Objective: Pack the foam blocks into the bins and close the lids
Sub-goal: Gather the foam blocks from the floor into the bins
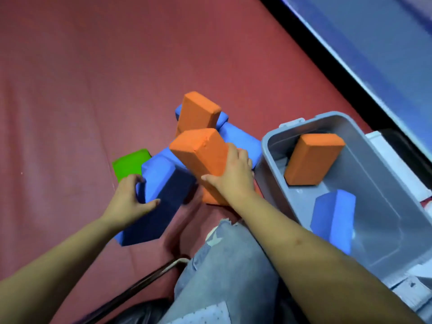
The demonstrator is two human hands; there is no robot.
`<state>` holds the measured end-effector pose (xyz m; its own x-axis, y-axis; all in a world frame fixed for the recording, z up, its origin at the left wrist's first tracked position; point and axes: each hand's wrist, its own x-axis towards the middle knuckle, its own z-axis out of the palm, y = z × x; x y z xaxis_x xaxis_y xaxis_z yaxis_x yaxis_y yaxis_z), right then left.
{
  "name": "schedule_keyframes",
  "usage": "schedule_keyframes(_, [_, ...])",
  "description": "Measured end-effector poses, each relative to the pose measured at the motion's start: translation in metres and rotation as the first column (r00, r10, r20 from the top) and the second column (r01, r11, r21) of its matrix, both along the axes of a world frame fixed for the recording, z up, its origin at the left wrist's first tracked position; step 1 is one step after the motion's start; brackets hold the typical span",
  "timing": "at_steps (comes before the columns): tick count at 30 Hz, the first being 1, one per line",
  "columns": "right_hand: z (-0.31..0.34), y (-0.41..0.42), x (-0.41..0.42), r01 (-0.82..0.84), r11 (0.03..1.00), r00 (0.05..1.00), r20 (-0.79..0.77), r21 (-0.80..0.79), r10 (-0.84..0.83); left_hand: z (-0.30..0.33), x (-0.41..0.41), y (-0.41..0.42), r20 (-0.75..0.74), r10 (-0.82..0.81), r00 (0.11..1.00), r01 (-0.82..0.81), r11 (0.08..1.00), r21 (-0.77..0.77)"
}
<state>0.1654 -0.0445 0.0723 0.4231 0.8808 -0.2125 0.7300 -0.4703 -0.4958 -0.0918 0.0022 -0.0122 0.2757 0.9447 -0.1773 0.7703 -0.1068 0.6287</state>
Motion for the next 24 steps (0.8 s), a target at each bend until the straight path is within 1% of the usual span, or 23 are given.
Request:
schedule_keyframes(3, [0.045, -0.026, 0.025, 0.094, 0.989, 0.995, 0.009, 0.113, -0.096, 0.057, 0.036, 0.0, 0.051, -0.047, 0.998, 0.041, 0.991, 0.124])
schedule_keyframes(6, [0.087, -0.057, 0.055, 0.174, 0.961, 0.981, 0.045, 0.215, -0.188, 0.106, 0.083, -0.012, 0.053, -0.091, 0.994, 0.08, 0.98, 0.182])
schedule_keyframes(9, [0.114, -0.098, 0.09, 0.266, 0.922, 0.948, 0.096, 0.281, -0.303, 0.133, 0.138, -0.028, 0.101, -0.19, 0.977, 0.16, 0.956, 0.247])
schedule_keyframes(12, [0.125, -0.145, 0.128, 0.379, 0.864, 0.895, 0.107, 0.331, -0.433, 0.146, 0.2, -0.053, 0.137, -0.289, 0.947, 0.243, 0.929, 0.279])
schedule_keyframes(16, [0.123, -0.204, 0.172, 0.498, 0.805, 0.833, 0.08, 0.322, -0.547, 0.151, 0.276, -0.095, 0.13, -0.376, 0.917, 0.325, 0.896, 0.303])
schedule_keyframes(20, [0.117, -0.249, 0.205, 0.594, 0.742, 0.756, 0.102, 0.311, -0.647, 0.153, 0.338, -0.129, 0.121, -0.469, 0.875, 0.409, 0.849, 0.335])
schedule_keyframes(21, [0.115, -0.256, 0.211, 0.602, 0.738, 0.749, 0.105, 0.306, -0.654, 0.151, 0.35, -0.134, 0.125, -0.487, 0.865, 0.423, 0.84, 0.34])
schedule_keyframes(22, [0.112, -0.261, 0.217, 0.599, 0.749, 0.758, 0.102, 0.283, -0.645, 0.147, 0.359, -0.138, 0.116, -0.504, 0.856, 0.442, 0.83, 0.341])
schedule_keyframes(24, [0.106, -0.267, 0.223, 0.544, 0.822, 0.821, 0.097, 0.171, -0.563, 0.141, 0.369, -0.144, 0.059, -0.53, 0.846, 0.491, 0.817, 0.302])
